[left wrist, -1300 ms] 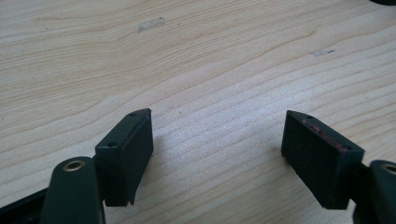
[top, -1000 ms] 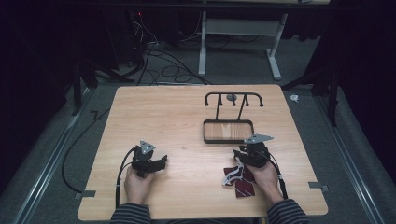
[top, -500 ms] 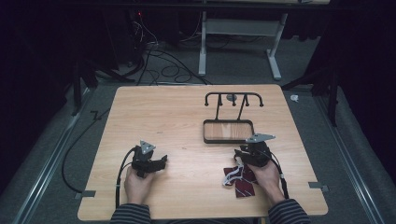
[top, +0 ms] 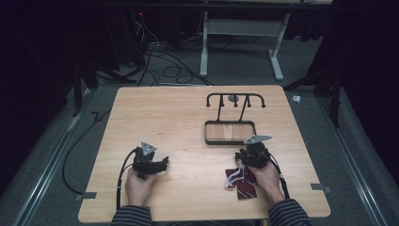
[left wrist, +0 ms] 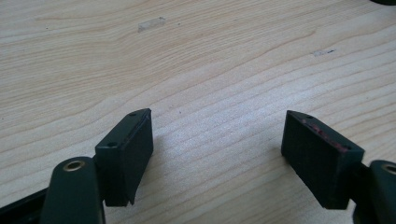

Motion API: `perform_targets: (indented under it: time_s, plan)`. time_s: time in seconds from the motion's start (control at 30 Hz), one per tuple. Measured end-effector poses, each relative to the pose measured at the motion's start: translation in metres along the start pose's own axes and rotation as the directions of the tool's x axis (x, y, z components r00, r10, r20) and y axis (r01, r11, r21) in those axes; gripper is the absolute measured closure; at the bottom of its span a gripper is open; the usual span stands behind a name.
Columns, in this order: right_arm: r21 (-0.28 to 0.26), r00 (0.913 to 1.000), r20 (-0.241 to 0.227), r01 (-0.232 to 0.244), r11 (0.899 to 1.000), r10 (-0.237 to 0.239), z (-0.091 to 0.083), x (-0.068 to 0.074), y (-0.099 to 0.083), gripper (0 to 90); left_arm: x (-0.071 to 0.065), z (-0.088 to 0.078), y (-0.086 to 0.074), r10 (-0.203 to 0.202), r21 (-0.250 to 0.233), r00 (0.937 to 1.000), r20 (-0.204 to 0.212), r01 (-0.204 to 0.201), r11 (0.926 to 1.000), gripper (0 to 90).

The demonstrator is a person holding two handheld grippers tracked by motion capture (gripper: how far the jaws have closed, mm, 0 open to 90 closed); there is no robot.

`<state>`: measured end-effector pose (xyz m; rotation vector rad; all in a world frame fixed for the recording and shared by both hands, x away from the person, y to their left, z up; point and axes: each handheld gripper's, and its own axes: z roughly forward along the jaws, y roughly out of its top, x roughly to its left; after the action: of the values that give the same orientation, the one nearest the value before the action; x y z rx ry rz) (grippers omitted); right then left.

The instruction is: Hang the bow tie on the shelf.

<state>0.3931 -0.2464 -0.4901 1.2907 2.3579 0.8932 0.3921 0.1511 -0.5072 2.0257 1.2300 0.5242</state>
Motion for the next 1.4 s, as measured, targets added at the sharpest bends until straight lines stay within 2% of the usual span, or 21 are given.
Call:
perform_targets:
  time_s: [0.03, 0.07, 0.13, 0.27, 0.43, 0.77, 1.07, 1.4]
  plan:
    - [0.000, 1.0000, -0.002, 0.006, 1.000, -0.006, 0.000, 0.001, 0.000, 83.2, 0.000, 0.000, 0.000, 0.000, 0.000, 1.0000, 0.000, 0.000, 1.0000, 25.7]
    - [0.000, 1.0000, -0.002, 0.006, 1.000, -0.006, 0.000, 0.001, 0.000, 83.2, 0.000, 0.000, 0.000, 0.000, 0.000, 1.0000, 0.000, 0.000, 1.0000, 25.7]
    - [-0.012, 0.9995, 0.009, 0.031, 0.999, -0.031, 0.000, 0.002, -0.001, 90.0, 0.000, 0.000, 0.000, 0.000, 0.000, 1.0000, 0.000, 0.000, 1.0000, 25.7]
    - [-0.036, 0.9992, 0.008, 0.038, 0.999, -0.038, -0.004, 0.003, 0.000, 90.0, 0.000, 0.000, 0.000, -0.001, 0.000, 1.0000, 0.000, 0.001, 1.0000, 25.7]
    - [-0.071, 0.9996, -0.002, 0.026, 0.997, -0.027, -0.014, 0.002, 0.000, 90.0, 0.000, 0.000, 0.000, -0.001, 0.000, 1.0000, 0.000, 0.001, 1.0000, 25.7]
    - [-0.142, 0.9997, -0.006, 0.023, 0.990, -0.024, -0.042, 0.001, 0.003, 90.0, 0.000, 0.000, 0.000, 0.001, 0.000, 1.0000, 0.000, -0.001, 1.0000, 25.7]
    - [-0.201, 0.9989, 0.004, 0.047, 0.979, -0.047, -0.069, 0.002, 0.011, 90.0, 0.000, 0.000, 0.000, 0.000, 0.000, 1.0000, 0.000, 0.000, 1.0000, 25.7]
    - [-0.252, 0.9953, 0.023, 0.097, 0.963, -0.094, -0.088, 0.008, 0.025, 90.0, 0.000, 0.000, 0.000, 0.001, 0.000, 1.0000, 0.000, -0.001, 1.0000, 25.6]
